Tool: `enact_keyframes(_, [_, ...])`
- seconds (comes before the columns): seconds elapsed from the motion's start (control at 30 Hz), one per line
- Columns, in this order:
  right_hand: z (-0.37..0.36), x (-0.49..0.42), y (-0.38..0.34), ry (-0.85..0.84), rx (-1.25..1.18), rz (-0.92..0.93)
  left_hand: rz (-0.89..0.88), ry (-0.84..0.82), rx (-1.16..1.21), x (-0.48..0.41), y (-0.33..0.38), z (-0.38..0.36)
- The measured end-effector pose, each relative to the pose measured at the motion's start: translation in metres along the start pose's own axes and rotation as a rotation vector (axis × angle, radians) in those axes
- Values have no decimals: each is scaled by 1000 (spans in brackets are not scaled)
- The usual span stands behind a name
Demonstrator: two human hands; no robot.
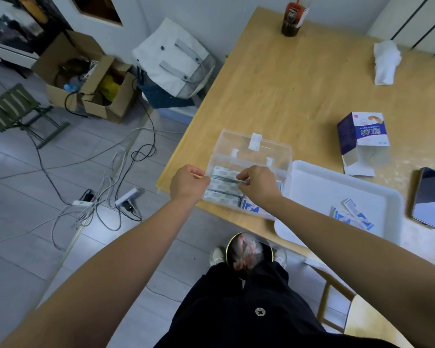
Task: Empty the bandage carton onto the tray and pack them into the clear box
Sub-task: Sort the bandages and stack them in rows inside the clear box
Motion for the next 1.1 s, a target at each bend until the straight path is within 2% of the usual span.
enact_keyframes(0.07, [11, 12, 1, 5, -75, 72, -13, 79, -29, 6, 8, 3])
enact_keyframes(0.13, [26, 26, 8, 17, -163, 125, -100, 162, -101, 15, 29, 1])
enact_keyframes(0.2, [44, 38, 30, 80, -278, 104, -234, 133, -131, 23, 58, -19])
enact_keyframes(0.3, [71, 61, 87, 207, -396, -15, -383, -125, -159, 36, 101, -84])
enact_keyframes(0.4, [82, 84, 151, 243, -402, -202, -454, -371, -167, 50, 130, -153])
enact_keyframes(0.5, [84, 111, 221, 227, -337, -425, -439, -600, -231, 61, 141, -220])
enact_keyframes(0.6, [79, 130, 258, 195, -236, -516, -382, -703, -342, 60, 136, -256])
enact_keyframes(0.77, [72, 138, 283, 194, -172, -476, -315, -659, -525, 51, 123, -290])
enact_keyframes(0.9, [68, 131, 286, 201, -119, -394, -439, -591, -616, 54, 127, -307])
enact_keyframes(1.0, [67, 129, 290, 191, -189, -387, -545, -534, -693, 61, 135, -323])
enact_keyframes(1.1, [66, 126, 296, 147, -246, -377, -575, -498, -784, 63, 135, -338])
Point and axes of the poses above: each hand's wrist, its own x-axis away from the middle knuckle, its own z-axis out of the back of the hand, y = z × x, the point moved 8 cm from there along -x, towards the middle knuckle, and after that the axes turned 13 degrees about -y, right-handed, at the moved point
